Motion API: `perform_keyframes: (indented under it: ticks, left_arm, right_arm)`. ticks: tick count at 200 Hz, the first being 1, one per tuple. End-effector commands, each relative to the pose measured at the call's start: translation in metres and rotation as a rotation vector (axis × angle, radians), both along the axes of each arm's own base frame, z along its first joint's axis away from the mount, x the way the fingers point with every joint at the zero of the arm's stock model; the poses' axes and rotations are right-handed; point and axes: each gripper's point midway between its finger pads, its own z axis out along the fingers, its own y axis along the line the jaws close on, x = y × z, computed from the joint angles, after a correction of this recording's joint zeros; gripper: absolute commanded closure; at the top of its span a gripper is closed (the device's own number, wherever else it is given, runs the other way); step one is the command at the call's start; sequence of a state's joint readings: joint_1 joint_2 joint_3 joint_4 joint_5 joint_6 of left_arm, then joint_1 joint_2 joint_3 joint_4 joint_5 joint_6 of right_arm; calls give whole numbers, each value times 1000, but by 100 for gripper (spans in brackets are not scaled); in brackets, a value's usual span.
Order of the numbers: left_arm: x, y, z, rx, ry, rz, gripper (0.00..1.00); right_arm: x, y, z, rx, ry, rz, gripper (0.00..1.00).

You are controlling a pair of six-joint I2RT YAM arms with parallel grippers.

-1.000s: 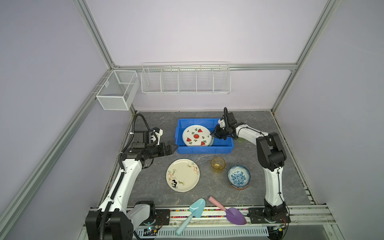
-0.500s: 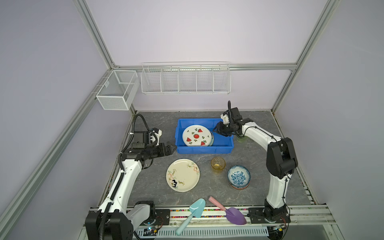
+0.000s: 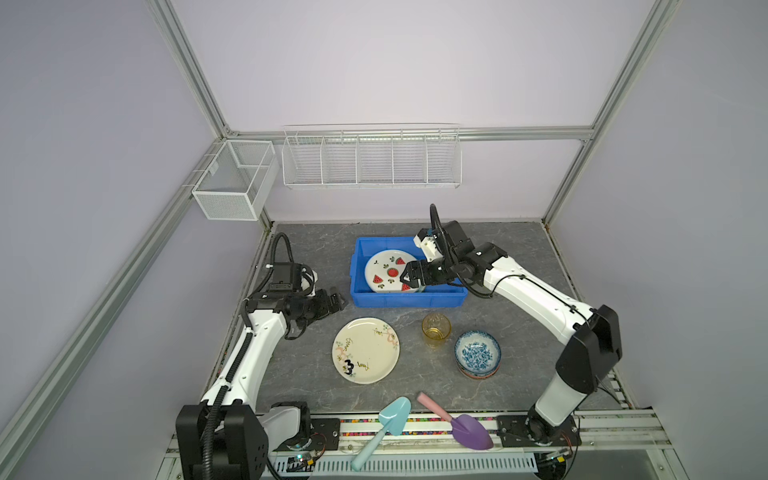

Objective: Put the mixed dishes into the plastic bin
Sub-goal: 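Move the right gripper over to the cream floral plate rim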

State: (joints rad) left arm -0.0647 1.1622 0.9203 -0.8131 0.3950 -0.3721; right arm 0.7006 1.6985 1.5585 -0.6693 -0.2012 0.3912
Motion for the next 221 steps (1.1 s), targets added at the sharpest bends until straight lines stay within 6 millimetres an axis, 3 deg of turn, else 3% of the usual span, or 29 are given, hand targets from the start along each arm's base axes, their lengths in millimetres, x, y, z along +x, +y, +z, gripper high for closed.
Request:
perform_keyframes:
  ticks: [1, 46, 114, 185, 221]
  left_arm:
    - [-17, 10, 3, -17, 18, 139, 0]
    - [-48, 10, -21, -86, 70, 280, 0]
    - [-80, 6, -66, -52, 142, 318, 0]
    - [-85, 1, -88, -72, 183, 317, 0]
    - [-91, -2, -96, -90, 194, 311, 0]
  right_arm:
    - [-30, 2, -12, -86, -1, 59, 12]
    - [-67, 29, -35, -99, 40, 148, 12]
    - [-92, 60, -80, -154, 107, 222, 12]
    - [-92, 65, -126, -248, 164, 228, 12]
    - [-87, 64, -141, -296, 168, 230, 12]
